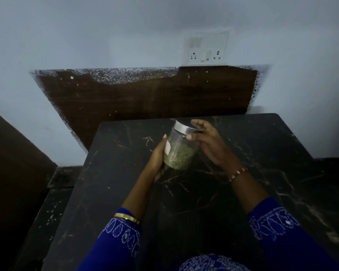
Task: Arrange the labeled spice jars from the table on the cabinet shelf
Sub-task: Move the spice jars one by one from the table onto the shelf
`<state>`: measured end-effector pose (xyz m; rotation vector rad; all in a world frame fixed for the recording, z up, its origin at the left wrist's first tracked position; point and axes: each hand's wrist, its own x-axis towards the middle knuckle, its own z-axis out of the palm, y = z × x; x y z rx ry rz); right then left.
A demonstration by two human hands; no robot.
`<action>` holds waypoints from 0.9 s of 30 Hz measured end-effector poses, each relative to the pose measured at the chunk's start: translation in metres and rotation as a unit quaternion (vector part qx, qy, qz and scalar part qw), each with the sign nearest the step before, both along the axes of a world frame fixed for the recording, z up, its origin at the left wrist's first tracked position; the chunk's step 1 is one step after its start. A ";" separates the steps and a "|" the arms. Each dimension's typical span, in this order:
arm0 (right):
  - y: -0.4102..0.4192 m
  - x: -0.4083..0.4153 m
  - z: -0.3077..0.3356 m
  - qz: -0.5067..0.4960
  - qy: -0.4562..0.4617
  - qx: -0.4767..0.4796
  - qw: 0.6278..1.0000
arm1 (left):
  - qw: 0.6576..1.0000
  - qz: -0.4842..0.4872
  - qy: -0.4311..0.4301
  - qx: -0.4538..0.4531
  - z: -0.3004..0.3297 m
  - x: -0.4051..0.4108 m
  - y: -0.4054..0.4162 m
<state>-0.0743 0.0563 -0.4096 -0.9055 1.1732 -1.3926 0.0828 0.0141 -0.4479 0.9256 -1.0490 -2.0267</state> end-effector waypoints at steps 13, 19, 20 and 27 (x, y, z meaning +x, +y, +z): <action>0.035 -0.071 0.033 -0.173 0.122 0.028 0.977 | 0.998 0.022 -0.031 -0.042 0.052 -0.105 0.035; 0.052 -0.111 0.038 -0.107 0.127 -0.018 0.986 | 0.997 0.049 -0.027 -0.051 0.077 -0.146 0.047; 0.053 -0.118 0.040 -0.108 0.129 -0.024 0.985 | 0.997 0.051 -0.029 -0.057 0.081 -0.153 0.049; 0.060 -0.174 0.070 -0.177 0.127 -0.068 0.974 | 0.988 0.038 -0.017 -0.150 0.119 -0.199 0.060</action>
